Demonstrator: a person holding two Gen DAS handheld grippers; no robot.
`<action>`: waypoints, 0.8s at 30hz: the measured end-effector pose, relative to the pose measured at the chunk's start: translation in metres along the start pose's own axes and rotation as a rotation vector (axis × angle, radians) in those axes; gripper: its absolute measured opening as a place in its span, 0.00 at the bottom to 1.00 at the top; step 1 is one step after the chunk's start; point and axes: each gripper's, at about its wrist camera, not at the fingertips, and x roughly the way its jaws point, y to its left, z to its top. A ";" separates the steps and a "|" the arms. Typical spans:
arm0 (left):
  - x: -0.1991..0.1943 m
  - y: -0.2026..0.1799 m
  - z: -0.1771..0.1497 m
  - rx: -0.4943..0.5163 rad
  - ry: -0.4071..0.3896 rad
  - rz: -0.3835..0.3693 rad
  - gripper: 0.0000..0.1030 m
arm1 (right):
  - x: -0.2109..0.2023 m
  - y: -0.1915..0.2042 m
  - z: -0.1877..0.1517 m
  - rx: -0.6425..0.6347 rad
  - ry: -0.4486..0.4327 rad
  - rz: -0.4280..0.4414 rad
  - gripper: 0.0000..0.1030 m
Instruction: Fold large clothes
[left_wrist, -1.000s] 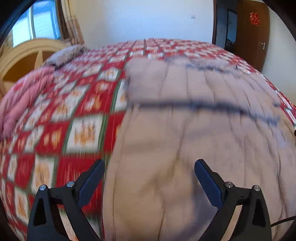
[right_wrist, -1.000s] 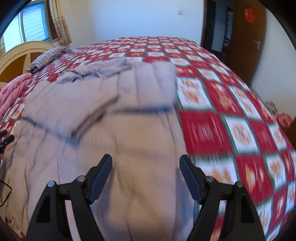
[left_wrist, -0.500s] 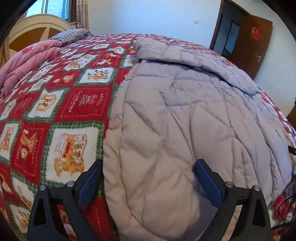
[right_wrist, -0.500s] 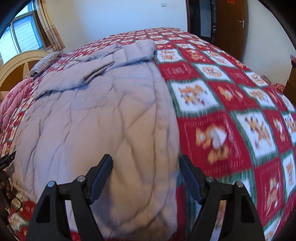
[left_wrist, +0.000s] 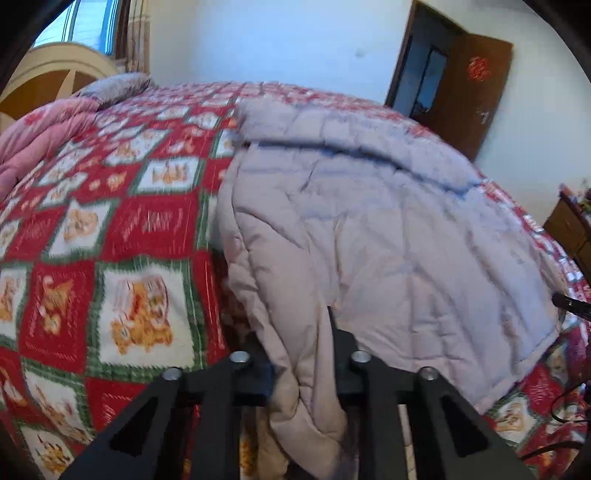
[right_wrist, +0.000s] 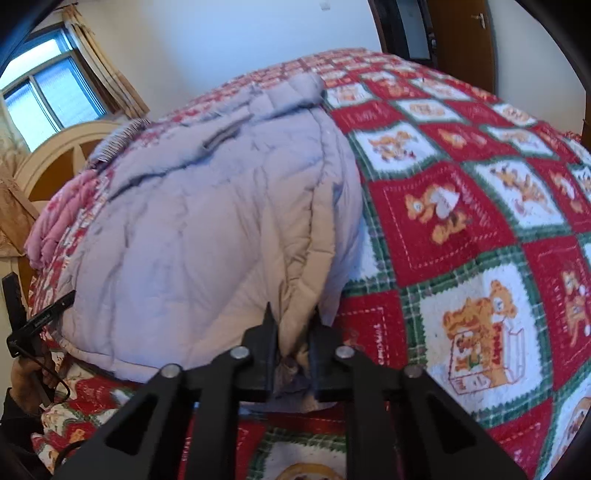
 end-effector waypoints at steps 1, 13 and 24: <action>-0.008 0.000 0.004 0.004 -0.024 -0.014 0.14 | -0.007 0.002 0.001 -0.002 -0.021 0.013 0.13; -0.151 0.009 0.072 0.012 -0.340 -0.184 0.12 | -0.139 0.044 0.037 -0.073 -0.318 0.209 0.11; -0.067 0.007 0.172 0.077 -0.378 -0.099 0.19 | -0.098 0.051 0.149 -0.063 -0.426 0.162 0.11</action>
